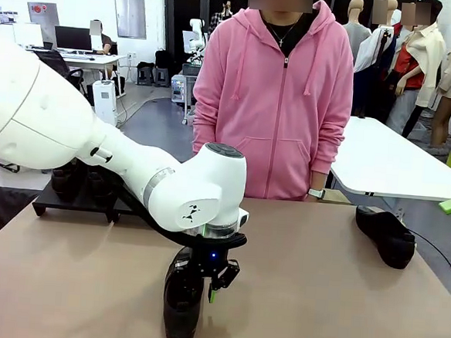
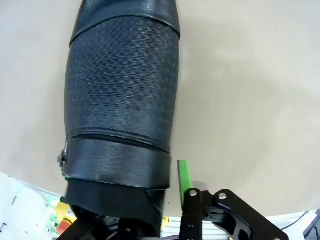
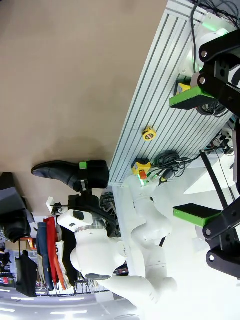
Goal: Organize the shoes by placing them on the stand.
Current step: Place the Shoe from the middle of the table onto the Shoes Stand.
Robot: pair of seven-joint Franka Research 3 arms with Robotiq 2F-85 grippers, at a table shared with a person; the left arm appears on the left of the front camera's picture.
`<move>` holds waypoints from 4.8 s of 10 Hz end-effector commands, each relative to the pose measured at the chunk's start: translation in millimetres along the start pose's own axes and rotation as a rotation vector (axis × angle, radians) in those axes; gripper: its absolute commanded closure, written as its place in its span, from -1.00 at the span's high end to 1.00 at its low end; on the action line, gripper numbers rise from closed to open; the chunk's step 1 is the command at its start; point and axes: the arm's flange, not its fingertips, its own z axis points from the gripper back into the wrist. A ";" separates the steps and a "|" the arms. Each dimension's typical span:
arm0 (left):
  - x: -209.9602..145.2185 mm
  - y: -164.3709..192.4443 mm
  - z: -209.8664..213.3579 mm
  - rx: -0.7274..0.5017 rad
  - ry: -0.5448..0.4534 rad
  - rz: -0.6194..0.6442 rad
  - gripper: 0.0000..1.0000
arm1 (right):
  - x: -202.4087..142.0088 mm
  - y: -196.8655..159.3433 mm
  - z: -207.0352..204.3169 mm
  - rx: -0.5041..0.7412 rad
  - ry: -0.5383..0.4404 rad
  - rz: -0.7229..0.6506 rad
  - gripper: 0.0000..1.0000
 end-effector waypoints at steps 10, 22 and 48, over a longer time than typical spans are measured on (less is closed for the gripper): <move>-53.0 112.1 151.3 -0.167 -0.320 -0.236 -1.00 | -0.8 1.9 2.7 -0.004 0.006 -0.008 1.00; 18.0 172.6 203.7 -0.107 -0.416 -0.179 -1.00 | -0.8 1.9 2.7 -0.004 0.006 -0.008 1.00; 267.1 134.1 125.6 0.107 -0.498 -0.108 1.00 | -0.8 1.9 2.7 -0.004 0.006 -0.008 1.00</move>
